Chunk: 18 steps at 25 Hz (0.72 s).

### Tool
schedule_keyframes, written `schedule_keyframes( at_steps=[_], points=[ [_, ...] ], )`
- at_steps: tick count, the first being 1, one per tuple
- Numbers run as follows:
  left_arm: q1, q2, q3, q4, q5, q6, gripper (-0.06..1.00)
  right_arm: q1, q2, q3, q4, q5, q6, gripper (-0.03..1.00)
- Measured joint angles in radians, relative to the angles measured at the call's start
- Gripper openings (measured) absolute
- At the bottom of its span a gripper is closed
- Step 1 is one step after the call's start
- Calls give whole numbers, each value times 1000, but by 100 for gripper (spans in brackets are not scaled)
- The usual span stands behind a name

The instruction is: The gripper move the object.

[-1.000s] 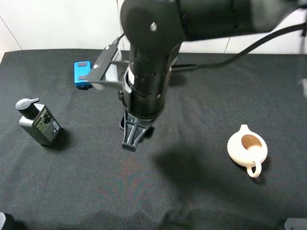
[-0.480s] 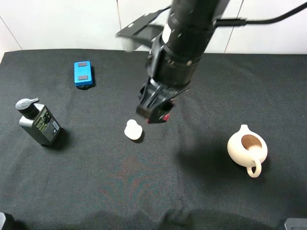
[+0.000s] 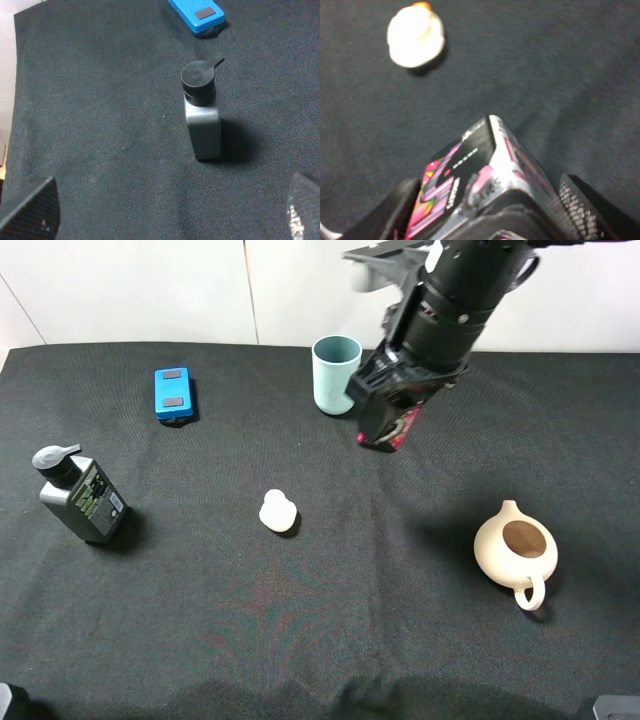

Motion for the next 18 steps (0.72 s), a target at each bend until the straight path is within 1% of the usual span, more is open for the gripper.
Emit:
schedule_keyframes(
  at_steps=[5, 8, 16, 18],
  points=[
    [0, 0, 0, 0, 0, 0, 96, -97, 0, 0, 1, 0, 12, 42],
    [0, 0, 0, 0, 0, 0, 96, -138, 0, 0, 1, -2, 13, 42],
    [0, 0, 0, 0, 0, 0, 96, -224, 18, 0, 1, -46, 30, 42],
    [0, 0, 0, 0, 0, 0, 96, -229, 41, 0, -2, -63, 31, 42]
  ],
)
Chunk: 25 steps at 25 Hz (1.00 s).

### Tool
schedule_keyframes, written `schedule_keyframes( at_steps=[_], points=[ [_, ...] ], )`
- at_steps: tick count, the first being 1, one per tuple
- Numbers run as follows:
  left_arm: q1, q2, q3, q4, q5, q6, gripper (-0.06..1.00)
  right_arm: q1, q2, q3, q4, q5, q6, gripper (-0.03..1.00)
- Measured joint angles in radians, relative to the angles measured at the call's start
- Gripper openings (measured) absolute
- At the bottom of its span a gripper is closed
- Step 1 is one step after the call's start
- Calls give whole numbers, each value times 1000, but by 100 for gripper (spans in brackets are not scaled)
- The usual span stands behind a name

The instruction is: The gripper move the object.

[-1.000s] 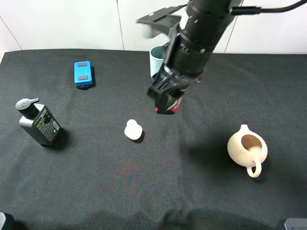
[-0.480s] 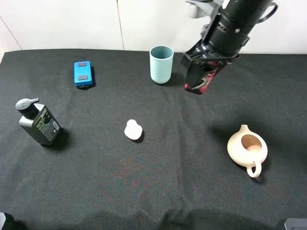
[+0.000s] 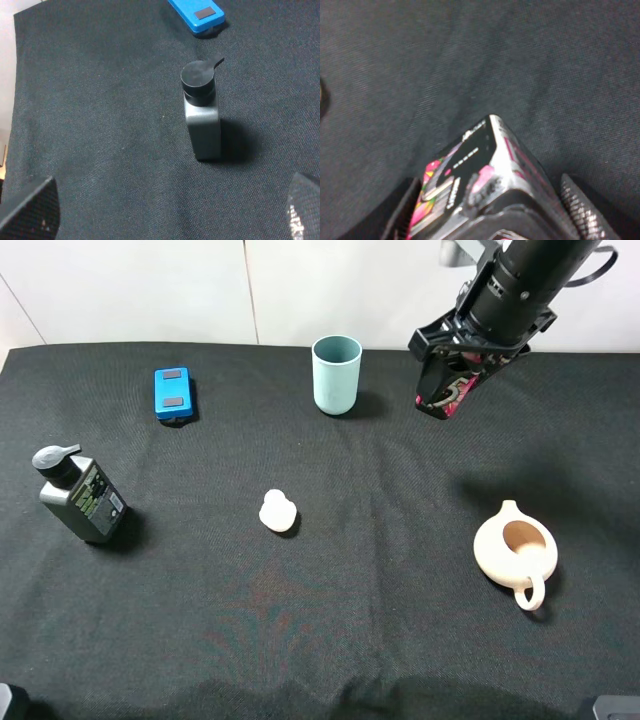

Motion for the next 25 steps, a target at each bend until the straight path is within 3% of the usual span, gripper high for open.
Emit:
schedule_keyframes(
  at_steps=[25],
  points=[
    [0, 0, 0, 0, 0, 0, 96, 0, 372, -387, -50, -21, -8, 42]
  ],
)
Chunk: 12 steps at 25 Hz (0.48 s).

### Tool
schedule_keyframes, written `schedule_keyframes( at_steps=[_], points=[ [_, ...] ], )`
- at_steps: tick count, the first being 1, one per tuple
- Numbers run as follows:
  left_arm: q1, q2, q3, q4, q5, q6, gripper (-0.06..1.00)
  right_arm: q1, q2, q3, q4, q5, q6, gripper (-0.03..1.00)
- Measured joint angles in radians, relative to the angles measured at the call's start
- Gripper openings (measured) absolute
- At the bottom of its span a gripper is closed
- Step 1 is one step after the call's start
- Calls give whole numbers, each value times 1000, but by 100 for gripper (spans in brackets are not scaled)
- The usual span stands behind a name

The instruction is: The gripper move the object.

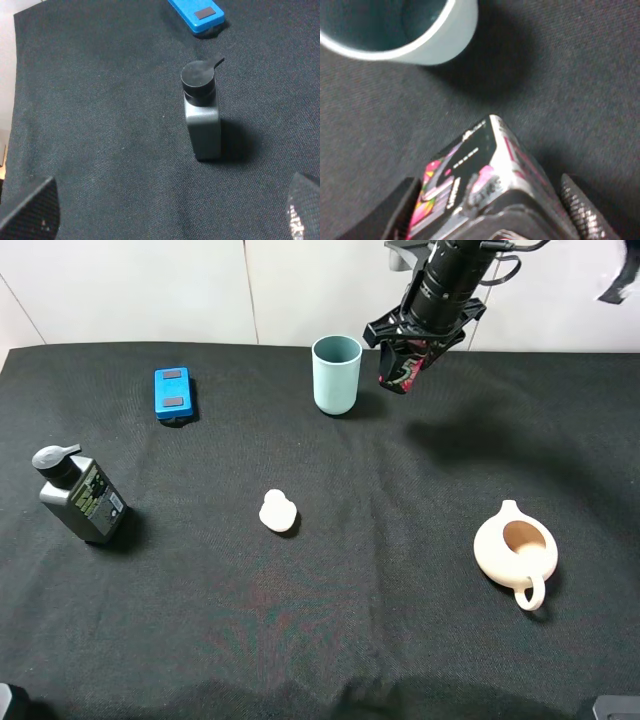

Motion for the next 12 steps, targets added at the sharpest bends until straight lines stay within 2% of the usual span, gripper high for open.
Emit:
schedule_keyframes(
  at_steps=[12],
  points=[
    [0, 0, 0, 0, 0, 0, 96, -2, 83, -22, -34, -79, 0, 42]
  ],
)
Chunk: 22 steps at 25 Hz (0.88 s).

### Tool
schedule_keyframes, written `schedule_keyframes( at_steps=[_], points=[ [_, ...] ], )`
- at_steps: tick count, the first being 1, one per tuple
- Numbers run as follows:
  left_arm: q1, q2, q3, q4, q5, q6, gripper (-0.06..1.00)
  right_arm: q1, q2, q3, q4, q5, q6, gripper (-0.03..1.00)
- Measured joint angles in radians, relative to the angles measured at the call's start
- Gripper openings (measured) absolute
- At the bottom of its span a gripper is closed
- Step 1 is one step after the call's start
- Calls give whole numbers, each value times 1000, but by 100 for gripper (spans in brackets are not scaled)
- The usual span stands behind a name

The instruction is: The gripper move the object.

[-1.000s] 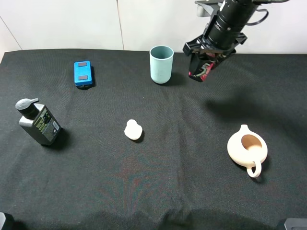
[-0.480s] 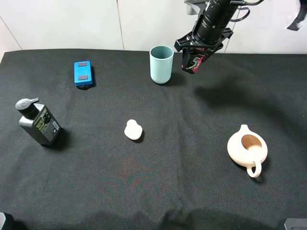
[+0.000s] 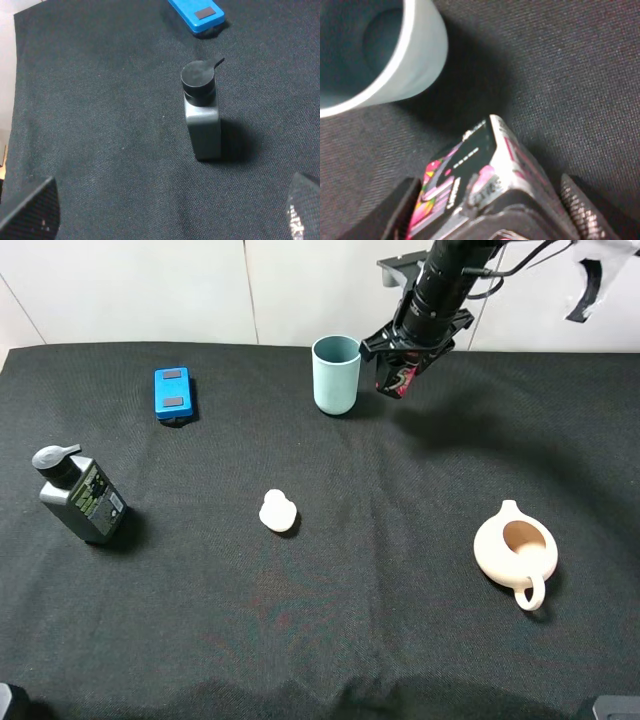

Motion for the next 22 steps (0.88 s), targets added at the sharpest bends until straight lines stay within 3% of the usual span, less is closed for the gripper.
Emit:
schedule_keyframes(
  at_steps=[22],
  points=[
    [0, 0, 0, 0, 0, 0, 96, 0, 74, -8, -11, -53, -1, 42]
  ],
)
